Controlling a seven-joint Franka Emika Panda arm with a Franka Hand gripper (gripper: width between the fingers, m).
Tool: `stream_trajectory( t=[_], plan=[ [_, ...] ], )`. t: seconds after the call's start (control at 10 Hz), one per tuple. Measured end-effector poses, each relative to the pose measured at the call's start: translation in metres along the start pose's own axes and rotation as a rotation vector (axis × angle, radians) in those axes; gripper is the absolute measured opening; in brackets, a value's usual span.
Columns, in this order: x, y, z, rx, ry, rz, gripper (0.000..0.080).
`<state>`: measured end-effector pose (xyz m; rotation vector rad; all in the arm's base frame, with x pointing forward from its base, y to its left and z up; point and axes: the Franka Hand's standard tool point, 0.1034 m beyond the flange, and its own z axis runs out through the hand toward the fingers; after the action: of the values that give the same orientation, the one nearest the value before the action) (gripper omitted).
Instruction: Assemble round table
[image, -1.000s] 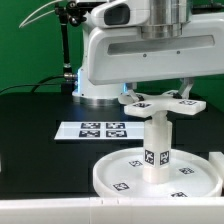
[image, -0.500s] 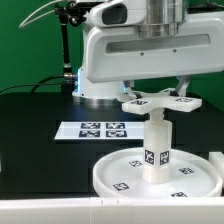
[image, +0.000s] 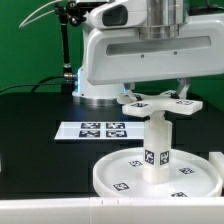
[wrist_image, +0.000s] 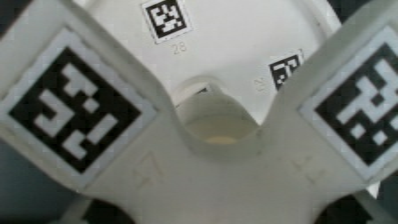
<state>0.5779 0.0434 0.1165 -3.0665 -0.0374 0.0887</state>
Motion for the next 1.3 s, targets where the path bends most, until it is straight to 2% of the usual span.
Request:
stream_trajectory(
  t=[0.7,1.3],
  plan=[
    [-0.001,0.001,0.016,-0.008,-0.001,-0.002,0.0453],
    [-0.001,0.002,0.017,-0.007,-0.002,-0.027,0.0453]
  ],
)
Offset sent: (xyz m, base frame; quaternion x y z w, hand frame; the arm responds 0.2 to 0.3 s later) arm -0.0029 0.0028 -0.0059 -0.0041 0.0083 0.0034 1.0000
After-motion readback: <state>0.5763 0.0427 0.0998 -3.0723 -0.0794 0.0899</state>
